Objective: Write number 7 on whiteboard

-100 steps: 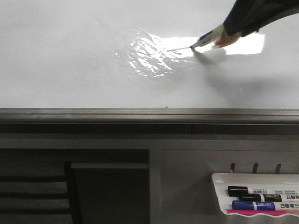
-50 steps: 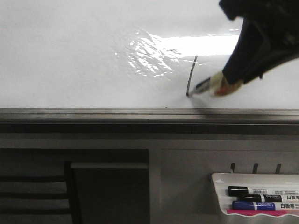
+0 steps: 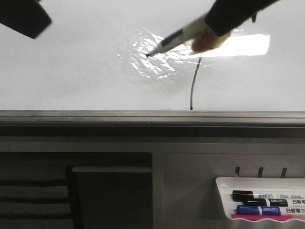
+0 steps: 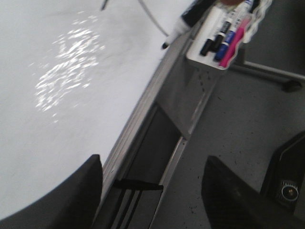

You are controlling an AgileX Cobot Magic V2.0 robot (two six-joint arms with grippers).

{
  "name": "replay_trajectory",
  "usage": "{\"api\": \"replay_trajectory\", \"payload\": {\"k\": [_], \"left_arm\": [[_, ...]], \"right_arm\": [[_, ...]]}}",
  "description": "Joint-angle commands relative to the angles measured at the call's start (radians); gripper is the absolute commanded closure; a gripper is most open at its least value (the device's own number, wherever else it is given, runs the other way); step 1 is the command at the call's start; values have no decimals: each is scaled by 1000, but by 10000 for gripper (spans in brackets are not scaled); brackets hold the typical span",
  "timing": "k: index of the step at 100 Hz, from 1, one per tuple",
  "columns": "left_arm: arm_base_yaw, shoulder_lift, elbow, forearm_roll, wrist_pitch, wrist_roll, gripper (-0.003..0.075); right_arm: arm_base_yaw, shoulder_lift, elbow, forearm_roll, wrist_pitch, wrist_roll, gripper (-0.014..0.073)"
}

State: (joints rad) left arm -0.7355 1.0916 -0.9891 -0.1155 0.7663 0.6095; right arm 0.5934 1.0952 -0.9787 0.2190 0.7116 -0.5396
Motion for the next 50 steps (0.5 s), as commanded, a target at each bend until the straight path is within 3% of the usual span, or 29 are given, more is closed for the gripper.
{"api": "replay_trajectory", "payload": {"k": [1,21,50], "left_arm": [[-70,42,-49,-20,-85,46,300],[-166,148,-97,-21,-201,69,300],[-179,215,-122,-27,-266,120,302]], "right_arm": [[41,-44,-46,1,-37,-139,647],[53,-52,-48,-6,-37,-166,647],[53,-52,-48,-10,-28,-227,647]]}}
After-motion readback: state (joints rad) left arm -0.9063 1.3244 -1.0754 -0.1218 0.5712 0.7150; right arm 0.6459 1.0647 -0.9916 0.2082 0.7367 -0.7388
